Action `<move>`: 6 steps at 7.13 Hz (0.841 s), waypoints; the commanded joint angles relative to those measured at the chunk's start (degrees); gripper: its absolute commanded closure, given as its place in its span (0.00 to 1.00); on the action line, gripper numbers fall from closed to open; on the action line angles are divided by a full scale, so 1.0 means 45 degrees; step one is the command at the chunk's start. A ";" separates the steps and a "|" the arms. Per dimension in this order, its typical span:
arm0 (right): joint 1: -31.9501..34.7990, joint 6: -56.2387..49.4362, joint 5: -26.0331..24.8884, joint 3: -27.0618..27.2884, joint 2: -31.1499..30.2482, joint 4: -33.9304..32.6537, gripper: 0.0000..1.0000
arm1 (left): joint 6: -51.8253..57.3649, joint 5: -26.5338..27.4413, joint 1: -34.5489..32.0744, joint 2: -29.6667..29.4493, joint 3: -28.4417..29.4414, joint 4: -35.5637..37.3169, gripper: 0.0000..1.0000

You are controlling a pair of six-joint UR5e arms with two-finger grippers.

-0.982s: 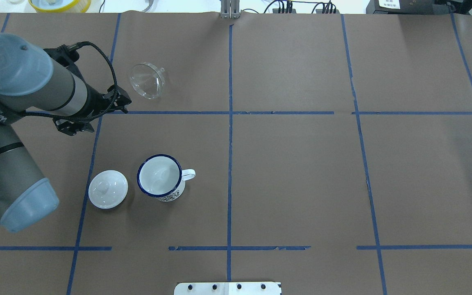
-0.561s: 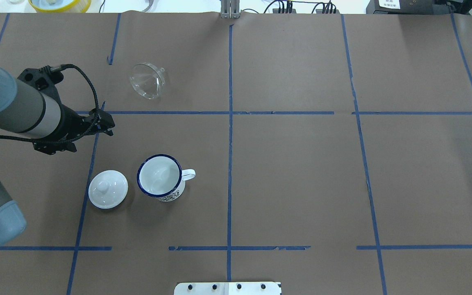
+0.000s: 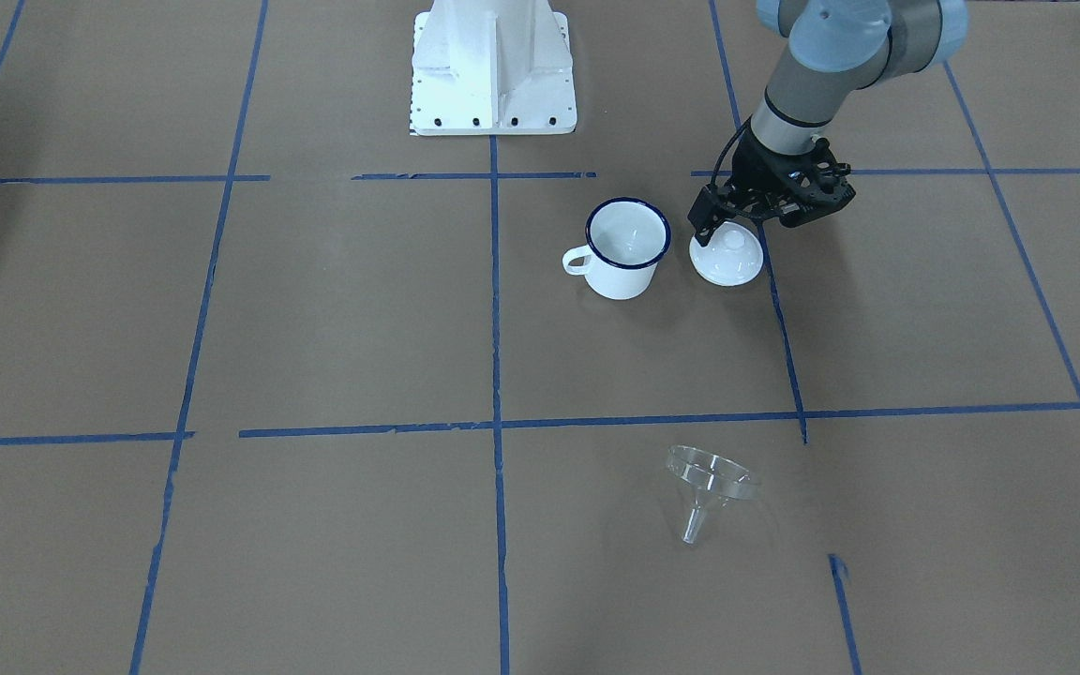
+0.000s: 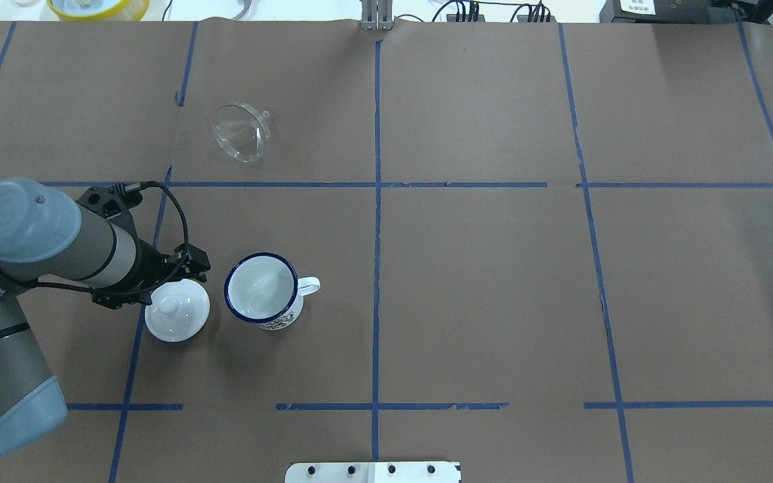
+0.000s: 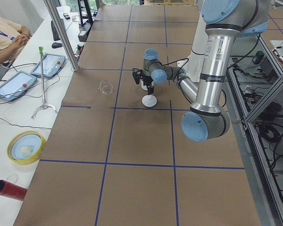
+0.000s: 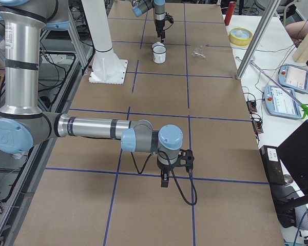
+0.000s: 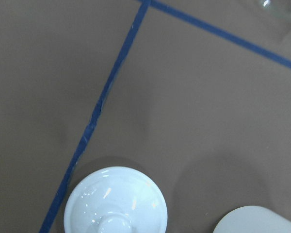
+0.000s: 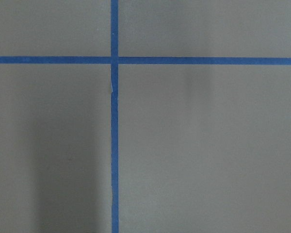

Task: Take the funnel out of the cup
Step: 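Grasp the white lid's knob with the left gripper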

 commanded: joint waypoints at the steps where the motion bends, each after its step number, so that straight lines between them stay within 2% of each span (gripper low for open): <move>1: 0.0000 0.0000 0.0000 0.0004 0.0000 0.0000 0.00 | 0.0011 0.0020 0.0343 0.0109 0.0217 -0.0120 0.10; 6: 0.0000 0.0000 0.0000 0.0003 0.0000 0.0000 0.00 | 0.0264 0.0040 0.0324 0.0343 0.0608 -0.0100 0.17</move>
